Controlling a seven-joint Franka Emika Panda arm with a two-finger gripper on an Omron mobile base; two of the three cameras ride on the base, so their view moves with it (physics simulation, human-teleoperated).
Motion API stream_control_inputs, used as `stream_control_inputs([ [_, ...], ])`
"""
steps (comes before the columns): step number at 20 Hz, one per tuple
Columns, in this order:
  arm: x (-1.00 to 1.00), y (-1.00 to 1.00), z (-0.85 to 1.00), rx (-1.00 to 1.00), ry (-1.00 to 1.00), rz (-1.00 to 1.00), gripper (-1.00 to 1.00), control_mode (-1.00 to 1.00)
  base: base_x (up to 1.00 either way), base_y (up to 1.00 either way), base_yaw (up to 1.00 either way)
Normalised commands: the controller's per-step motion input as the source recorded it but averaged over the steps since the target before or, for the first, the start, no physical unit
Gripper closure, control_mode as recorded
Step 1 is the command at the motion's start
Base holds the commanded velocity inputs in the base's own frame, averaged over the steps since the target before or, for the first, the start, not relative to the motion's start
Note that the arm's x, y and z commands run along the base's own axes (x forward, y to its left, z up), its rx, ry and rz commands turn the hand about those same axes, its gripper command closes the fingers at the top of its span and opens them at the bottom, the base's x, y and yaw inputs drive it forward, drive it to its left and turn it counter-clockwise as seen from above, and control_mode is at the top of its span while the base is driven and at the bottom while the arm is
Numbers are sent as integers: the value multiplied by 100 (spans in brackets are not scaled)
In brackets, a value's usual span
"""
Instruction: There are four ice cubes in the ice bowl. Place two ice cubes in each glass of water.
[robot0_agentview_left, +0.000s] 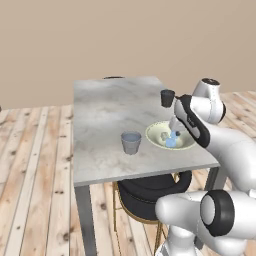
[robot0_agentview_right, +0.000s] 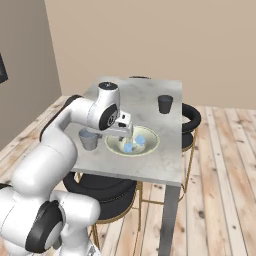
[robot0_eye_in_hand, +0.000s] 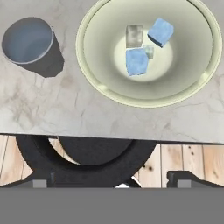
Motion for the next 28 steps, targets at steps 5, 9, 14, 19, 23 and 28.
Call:
stream_control_inputs([
  [5,14,-13,-16,0,0,0,-100,-100,0,0,0],
  [9,16,-5,-19,0,0,0,-100,-100,0,0,0],
  [14,19,-3,-26,0,0,0,-100,-100,0,0,0],
  [19,17,0,-27,0,2,0,-100,-100,0,0,0],
  [23,14,0,-22,0,3,0,-100,-100,0,0,0],
  [28,25,-5,-18,0,0,0,-100,-100,0,0,0],
])
